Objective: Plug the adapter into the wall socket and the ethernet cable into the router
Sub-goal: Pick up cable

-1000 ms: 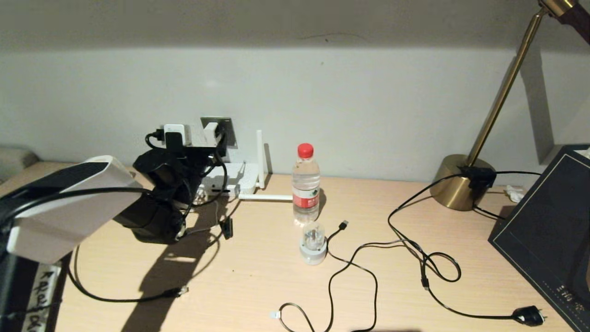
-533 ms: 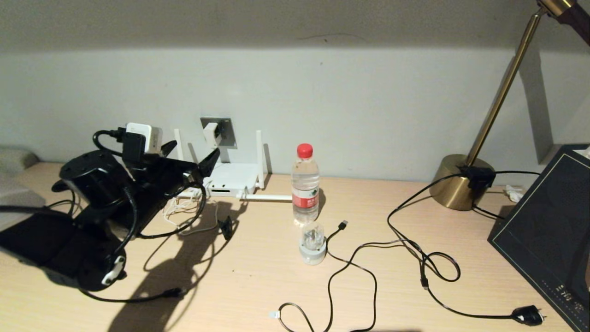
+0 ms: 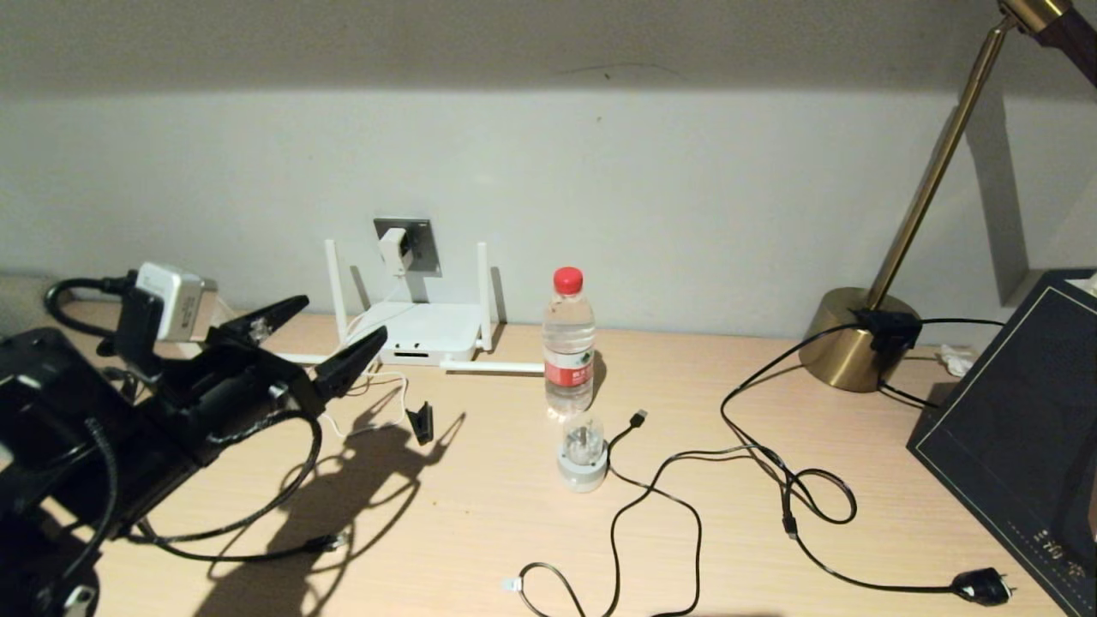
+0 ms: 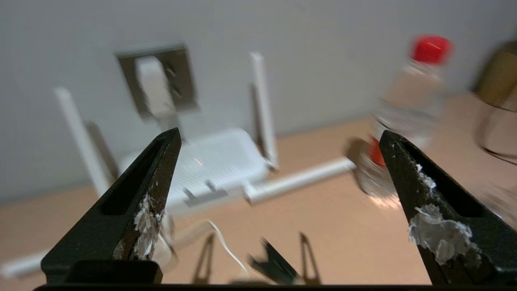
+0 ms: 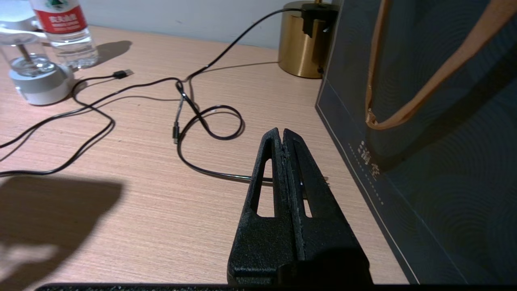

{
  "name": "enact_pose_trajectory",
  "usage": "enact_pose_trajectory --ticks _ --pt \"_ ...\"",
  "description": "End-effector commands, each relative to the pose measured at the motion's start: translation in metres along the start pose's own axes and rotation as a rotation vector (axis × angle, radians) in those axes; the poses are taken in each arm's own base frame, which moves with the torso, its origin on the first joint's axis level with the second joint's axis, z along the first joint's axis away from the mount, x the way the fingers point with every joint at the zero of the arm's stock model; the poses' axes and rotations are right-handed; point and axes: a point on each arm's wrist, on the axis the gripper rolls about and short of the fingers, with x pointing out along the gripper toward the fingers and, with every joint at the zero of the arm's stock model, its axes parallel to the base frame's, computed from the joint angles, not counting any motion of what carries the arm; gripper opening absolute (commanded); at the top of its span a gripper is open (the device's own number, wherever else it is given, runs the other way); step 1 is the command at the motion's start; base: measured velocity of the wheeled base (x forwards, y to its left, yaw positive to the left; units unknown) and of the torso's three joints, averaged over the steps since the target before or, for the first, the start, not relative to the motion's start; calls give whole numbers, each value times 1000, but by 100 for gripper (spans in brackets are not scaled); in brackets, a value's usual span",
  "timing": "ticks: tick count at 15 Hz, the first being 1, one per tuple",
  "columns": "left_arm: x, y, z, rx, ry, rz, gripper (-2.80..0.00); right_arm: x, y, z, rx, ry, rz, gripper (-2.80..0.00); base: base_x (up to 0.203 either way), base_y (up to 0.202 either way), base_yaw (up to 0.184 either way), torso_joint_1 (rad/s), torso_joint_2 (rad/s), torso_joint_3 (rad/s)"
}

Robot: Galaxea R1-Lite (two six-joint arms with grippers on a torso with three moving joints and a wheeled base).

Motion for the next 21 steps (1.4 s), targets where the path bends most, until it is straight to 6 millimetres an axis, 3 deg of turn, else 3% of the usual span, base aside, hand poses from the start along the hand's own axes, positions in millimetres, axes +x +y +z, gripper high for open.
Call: enact_pose_trajectory --ticks 1,4,7,9,12,16,21 --pt "-29 -8 5 -39 -2 -19 0 2 0 -10 1 35 3 -280 0 0 0 0 0 0" --pt "-58 -19 6 -145 10 -58 0 2 0 -10 1 35 3 -280 0 0 0 0 0 0" --pt "-88 -37 -9 -313 105 -244 0 2 0 -10 -1 35 3 -280 0 0 0 0 0 0" --pt "-94 -41 -9 -435 145 -328 0 2 0 -10 2 35 3 -280 0 0 0 0 0 0" --pt "-75 -32 -9 -447 157 -298 0 2 0 -10 2 35 3 -280 0 0 0 0 0 0" --pt "-38 -11 -9 -403 364 9 0 2 0 -10 2 35 3 -280 0 0 0 0 0 0" --pt "-33 -2 8 49 554 -36 0 2 0 -10 2 35 3 -280 0 0 0 0 0 0"
